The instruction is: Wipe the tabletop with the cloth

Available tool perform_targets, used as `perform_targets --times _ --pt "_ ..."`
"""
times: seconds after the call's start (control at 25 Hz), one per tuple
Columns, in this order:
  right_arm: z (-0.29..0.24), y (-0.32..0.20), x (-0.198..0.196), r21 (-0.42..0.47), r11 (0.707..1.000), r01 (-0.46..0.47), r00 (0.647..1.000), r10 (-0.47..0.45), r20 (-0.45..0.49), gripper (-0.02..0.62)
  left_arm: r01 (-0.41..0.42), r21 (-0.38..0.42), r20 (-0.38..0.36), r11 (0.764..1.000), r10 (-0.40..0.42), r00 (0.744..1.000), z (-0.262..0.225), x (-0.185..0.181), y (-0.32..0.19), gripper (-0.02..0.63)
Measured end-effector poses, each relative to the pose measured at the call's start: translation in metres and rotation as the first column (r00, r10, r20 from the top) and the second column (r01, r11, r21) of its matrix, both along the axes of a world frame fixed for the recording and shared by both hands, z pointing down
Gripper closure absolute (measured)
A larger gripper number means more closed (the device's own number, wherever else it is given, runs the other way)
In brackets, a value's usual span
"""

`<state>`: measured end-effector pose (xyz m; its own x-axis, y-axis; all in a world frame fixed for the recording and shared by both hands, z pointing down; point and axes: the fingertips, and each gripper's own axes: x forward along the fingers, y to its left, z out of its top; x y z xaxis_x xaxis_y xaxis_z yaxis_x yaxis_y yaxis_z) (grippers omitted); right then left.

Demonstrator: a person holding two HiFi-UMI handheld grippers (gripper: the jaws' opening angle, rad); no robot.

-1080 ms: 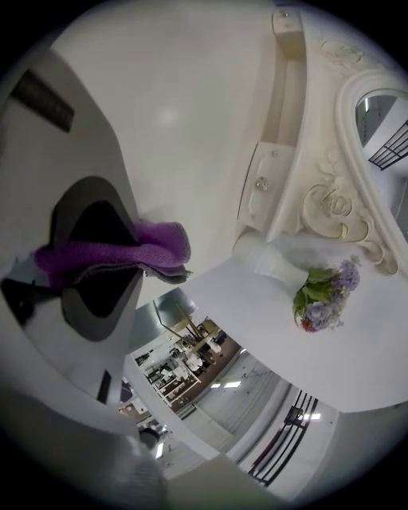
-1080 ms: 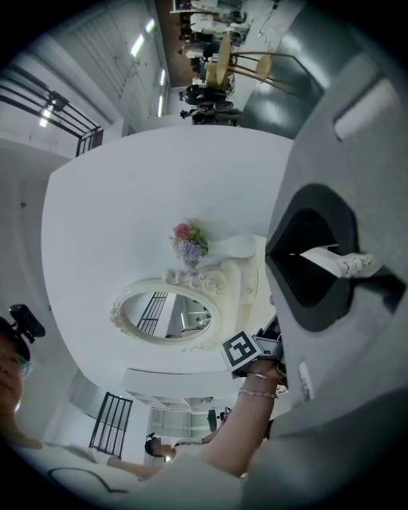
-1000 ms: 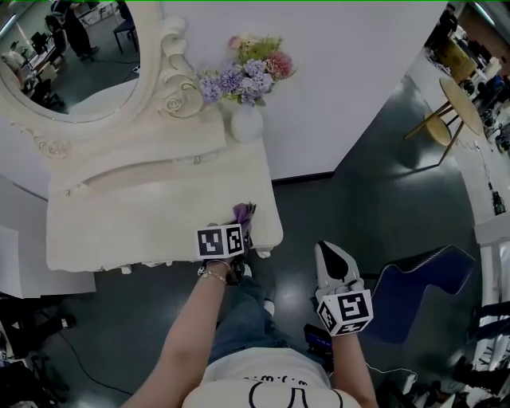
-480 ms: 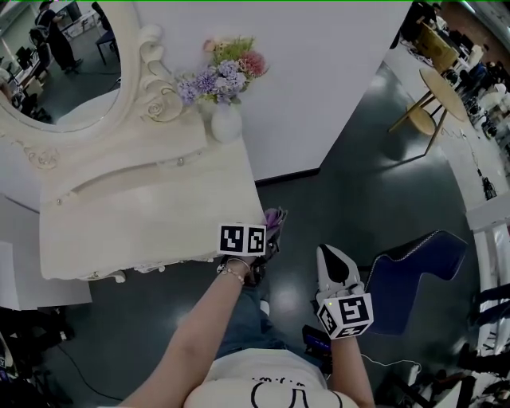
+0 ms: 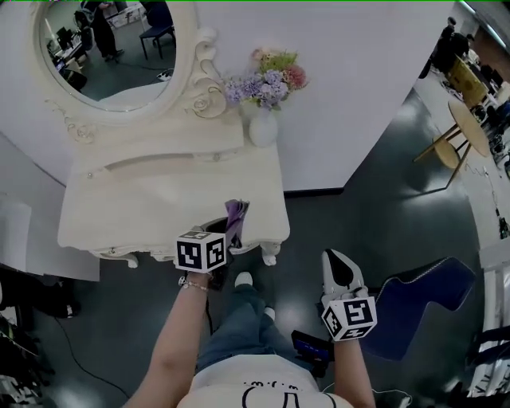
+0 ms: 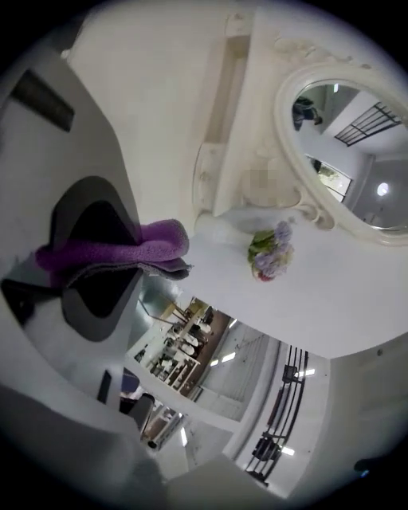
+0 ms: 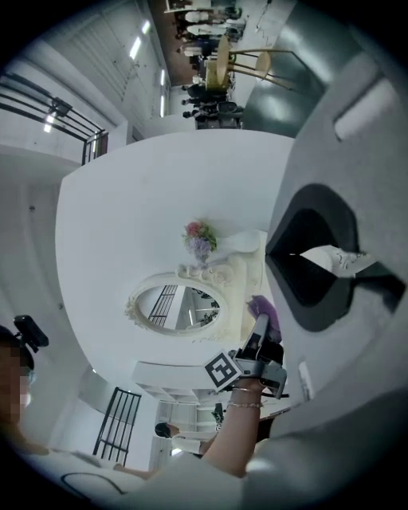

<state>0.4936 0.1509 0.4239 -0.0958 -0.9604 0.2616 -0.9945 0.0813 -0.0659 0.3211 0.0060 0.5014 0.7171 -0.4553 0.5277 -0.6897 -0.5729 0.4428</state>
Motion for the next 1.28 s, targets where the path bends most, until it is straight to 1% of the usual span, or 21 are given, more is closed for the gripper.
perform_targets --times 0.08,0.12,0.2,0.28,0.4,0.52,0.6,0.68,0.8,0.92,1.04,1.12,1.28 --pt "0.0 -0.008 -0.008 0.006 1.0 0.018 1.0 -0.018 0.012 0.595 0.069 0.058 0.083 0.996 -0.073 0.994 -0.005 -0.045 -0.017 0.532" --pt "-0.001 -0.013 -0.014 0.008 1.0 0.026 1.0 -0.026 0.016 0.595 0.094 0.085 0.13 0.992 -0.105 0.986 -0.006 -0.066 -0.026 0.532" --pt "0.0 -0.021 -0.024 0.01 0.999 0.042 0.999 -0.042 0.019 0.595 0.115 0.131 0.221 0.985 -0.142 0.965 -0.005 -0.103 -0.044 0.532" --pt "0.002 -0.028 -0.035 0.006 0.999 0.052 0.999 -0.053 0.014 0.595 0.11 0.165 0.291 0.98 -0.155 0.944 -0.003 -0.132 -0.062 0.532" --pt "0.007 -0.043 -0.05 -0.008 0.999 0.047 0.999 -0.047 0.014 0.595 0.093 0.191 0.354 0.977 -0.157 0.922 0.0 -0.166 -0.094 0.532" --pt "0.01 -0.063 -0.071 -0.02 0.999 0.028 0.999 -0.027 0.028 0.595 0.03 0.19 0.422 0.981 -0.109 0.9 0.009 -0.188 -0.128 0.532" --pt "0.009 -0.079 -0.09 -0.02 1.0 0.019 0.999 -0.018 0.033 0.595 -0.046 0.181 0.477 0.982 -0.047 0.878 0.017 -0.196 -0.15 0.532" --pt "0.008 -0.096 -0.11 -0.019 1.0 0.013 1.0 -0.012 0.029 0.595 -0.133 0.18 0.523 0.975 0.019 0.852 0.026 -0.199 -0.173 0.532" --pt "0.01 -0.117 -0.137 -0.026 1.0 -0.004 1.0 0.005 0.018 0.595 -0.259 0.18 0.593 0.949 0.105 0.798 0.045 -0.2 -0.21 0.532" --pt "0.018 -0.131 -0.161 -0.052 0.998 -0.034 0.999 0.035 0.011 0.595 -0.37 0.157 0.646 0.916 0.188 0.74 0.064 -0.197 -0.236 0.532" --pt "0.025 -0.146 -0.183 -0.074 0.996 -0.045 0.999 0.045 -0.003 0.595 -0.446 0.135 0.677 0.885 0.246 0.694 0.083 -0.194 -0.258 0.532" --pt "0.029 -0.157 -0.197 -0.085 0.995 -0.044 0.999 0.044 -0.009 0.595 -0.472 0.132 0.688 0.872 0.262 0.676 0.093 -0.193 -0.271 0.532" --pt "0.036 -0.168 -0.219 -0.104 0.993 -0.048 0.999 0.047 -0.013 0.595 -0.508 0.155 0.705 0.847 0.266 0.657 0.106 -0.185 -0.287 0.532"
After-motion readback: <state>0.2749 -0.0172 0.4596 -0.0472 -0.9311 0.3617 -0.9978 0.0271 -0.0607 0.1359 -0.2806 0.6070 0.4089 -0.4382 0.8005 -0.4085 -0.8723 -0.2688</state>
